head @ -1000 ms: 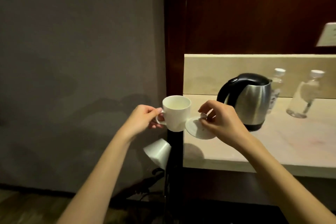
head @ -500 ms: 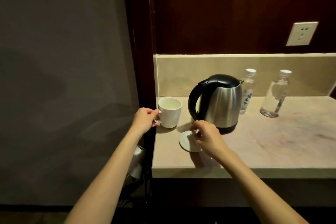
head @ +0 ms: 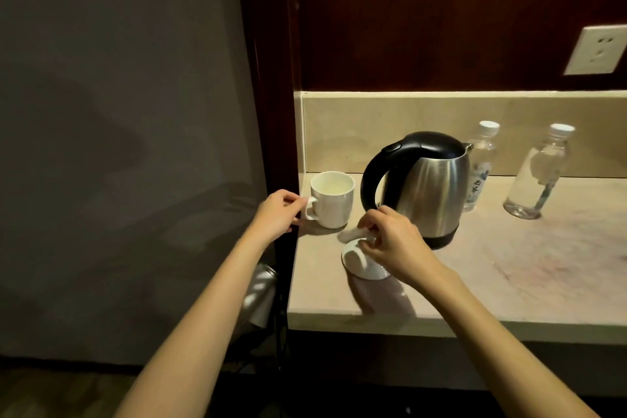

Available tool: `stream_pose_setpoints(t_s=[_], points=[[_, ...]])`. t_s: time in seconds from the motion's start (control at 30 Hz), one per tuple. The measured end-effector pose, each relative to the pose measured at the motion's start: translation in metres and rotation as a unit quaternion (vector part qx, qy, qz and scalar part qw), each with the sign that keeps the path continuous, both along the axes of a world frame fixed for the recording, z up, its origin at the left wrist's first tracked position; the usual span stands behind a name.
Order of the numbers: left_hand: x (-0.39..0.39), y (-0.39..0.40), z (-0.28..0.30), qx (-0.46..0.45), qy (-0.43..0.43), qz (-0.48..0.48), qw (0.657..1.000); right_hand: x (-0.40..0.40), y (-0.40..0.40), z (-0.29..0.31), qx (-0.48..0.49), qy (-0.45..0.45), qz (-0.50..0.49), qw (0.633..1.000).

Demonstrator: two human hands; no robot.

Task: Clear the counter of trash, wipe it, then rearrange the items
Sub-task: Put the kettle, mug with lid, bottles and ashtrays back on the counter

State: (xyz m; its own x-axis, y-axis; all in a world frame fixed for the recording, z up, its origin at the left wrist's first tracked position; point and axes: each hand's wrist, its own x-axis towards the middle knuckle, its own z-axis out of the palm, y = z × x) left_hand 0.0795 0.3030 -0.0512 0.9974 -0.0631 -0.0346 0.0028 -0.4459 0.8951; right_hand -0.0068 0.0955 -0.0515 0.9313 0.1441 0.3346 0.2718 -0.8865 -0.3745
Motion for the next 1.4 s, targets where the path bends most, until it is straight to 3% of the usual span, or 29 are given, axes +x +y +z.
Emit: stream_pose_setpoints(t_s=[0.2, 0.57, 0.87, 1.0, 1.4], points=[[-0.032, 0.048, 0.010, 0.154, -0.081, -0.032, 0.984, -0.006, 0.044, 0.025, -0.004, 0.009, 0.072, 0.997], [-0.112, 0.181, -0.026, 0.298, -0.011, 0.028, 0.954, -0.022, 0.192, -0.014, -0.026, 0.069, 0.213, 0.974], [-0.184, 0.285, -0.113, 0.303, 0.105, 0.081, 0.944, -0.048, 0.301, -0.102, -0.069, 0.158, 0.271, 0.947], [-0.206, 0.318, -0.167, 0.264, 0.156, 0.088, 0.948, -0.056, 0.333, -0.161, -0.084, 0.230, 0.273, 0.930], [-0.214, 0.390, -0.330, 0.252, 0.269, 0.062, 0.928, -0.064, 0.391, -0.331, -0.090, 0.361, 0.202, 0.906]])
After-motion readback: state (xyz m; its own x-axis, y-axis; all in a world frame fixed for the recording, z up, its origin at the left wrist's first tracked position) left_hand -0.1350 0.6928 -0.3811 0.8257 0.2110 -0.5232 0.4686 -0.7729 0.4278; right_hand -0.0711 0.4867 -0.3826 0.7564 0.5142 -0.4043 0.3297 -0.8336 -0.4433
